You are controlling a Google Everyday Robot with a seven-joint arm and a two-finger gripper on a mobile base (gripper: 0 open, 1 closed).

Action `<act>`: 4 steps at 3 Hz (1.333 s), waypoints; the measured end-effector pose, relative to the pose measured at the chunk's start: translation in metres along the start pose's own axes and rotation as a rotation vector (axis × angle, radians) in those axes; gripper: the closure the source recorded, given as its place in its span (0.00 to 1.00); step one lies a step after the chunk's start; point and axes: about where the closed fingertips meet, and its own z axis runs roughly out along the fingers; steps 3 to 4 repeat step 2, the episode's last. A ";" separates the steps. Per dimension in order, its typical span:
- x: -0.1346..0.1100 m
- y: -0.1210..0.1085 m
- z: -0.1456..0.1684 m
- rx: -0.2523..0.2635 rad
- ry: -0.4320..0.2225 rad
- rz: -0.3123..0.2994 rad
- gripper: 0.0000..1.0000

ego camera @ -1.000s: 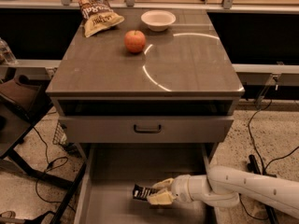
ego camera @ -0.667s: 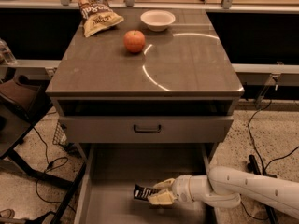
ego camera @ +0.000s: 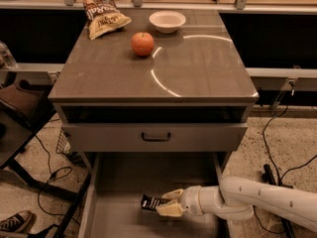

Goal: Place rxbar chocolate into middle drawer

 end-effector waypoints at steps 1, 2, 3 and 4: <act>0.000 0.001 0.001 -0.003 0.000 0.000 0.22; 0.000 0.002 0.003 -0.007 0.000 -0.001 0.01; 0.000 0.002 0.003 -0.007 0.000 -0.001 0.01; 0.000 0.002 0.003 -0.007 0.000 -0.001 0.01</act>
Offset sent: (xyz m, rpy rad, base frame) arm -0.0004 0.0015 -0.0001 0.0013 0.0008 0.0026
